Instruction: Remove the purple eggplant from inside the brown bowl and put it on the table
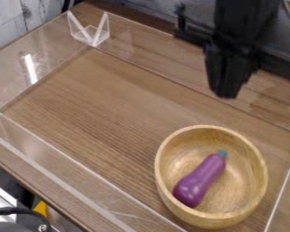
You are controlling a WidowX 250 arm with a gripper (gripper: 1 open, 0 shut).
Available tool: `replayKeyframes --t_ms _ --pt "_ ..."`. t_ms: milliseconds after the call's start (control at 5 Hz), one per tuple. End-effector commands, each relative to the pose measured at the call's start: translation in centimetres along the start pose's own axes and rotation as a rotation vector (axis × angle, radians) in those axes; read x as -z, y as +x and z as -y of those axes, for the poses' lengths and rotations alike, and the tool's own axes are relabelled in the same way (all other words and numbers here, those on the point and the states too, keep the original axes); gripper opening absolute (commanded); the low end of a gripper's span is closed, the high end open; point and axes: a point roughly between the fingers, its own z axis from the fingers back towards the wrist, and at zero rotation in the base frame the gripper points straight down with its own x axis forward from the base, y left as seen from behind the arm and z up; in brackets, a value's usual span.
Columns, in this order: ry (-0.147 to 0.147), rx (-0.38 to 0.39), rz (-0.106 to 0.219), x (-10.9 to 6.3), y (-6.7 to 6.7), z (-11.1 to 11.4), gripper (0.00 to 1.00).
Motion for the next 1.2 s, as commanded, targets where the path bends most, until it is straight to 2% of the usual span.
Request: replayKeyframes --t_ms 0,200,400,600,800,1000 --pt "-0.003 -0.016 0.054 -1.5 -0.3 0.4 0.00" --pt "0.000 0.007 0.045 -1.7 -1.9 1.6 0.00" --pt "0.019 0.011 0.037 -1.1 -2.4 2.6 1.00" --pt "0.046 -0.021 0.047 -1.2 -2.3 2.3 1.00" --pt "0.047 0.035 0.043 -0.6 -3.5 1.8 1.00" --pt "0.056 -0.020 0.027 0.3 -3.9 0.6 1.00"
